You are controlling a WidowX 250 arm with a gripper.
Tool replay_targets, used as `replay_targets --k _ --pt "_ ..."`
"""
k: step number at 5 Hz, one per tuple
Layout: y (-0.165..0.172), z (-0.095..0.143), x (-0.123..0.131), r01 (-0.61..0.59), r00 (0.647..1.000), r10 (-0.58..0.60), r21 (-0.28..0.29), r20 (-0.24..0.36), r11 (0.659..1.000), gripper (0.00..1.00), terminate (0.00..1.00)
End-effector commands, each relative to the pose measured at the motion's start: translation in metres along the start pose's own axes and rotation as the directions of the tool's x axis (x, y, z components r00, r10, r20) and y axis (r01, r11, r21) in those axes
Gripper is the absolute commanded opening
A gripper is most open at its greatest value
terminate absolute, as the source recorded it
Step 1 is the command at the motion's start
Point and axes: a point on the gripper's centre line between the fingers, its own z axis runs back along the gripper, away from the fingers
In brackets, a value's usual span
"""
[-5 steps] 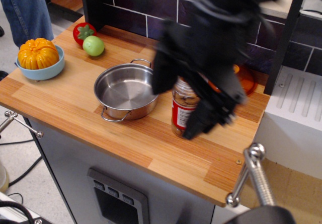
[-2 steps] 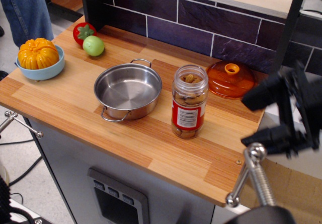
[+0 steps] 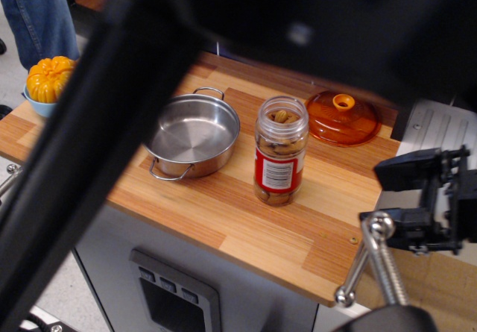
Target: Pour almonds in pot
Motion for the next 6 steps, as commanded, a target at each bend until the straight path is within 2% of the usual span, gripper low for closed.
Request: replay_targets --k 1,3,6 --pt "0.006 -0.02 -0.027 -0.091 0.991 0.093 0.019 -0.094 0.996 1.0 0.0" --pt "0.017 -0.054 -0.04 -0.14 0.976 0.144 0.037 -0.164 0.989 1.0 0.0" --pt "0.029 -0.089 -0.044 -0.118 0.96 0.127 0.049 -0.251 0.992 1.0 0.0"
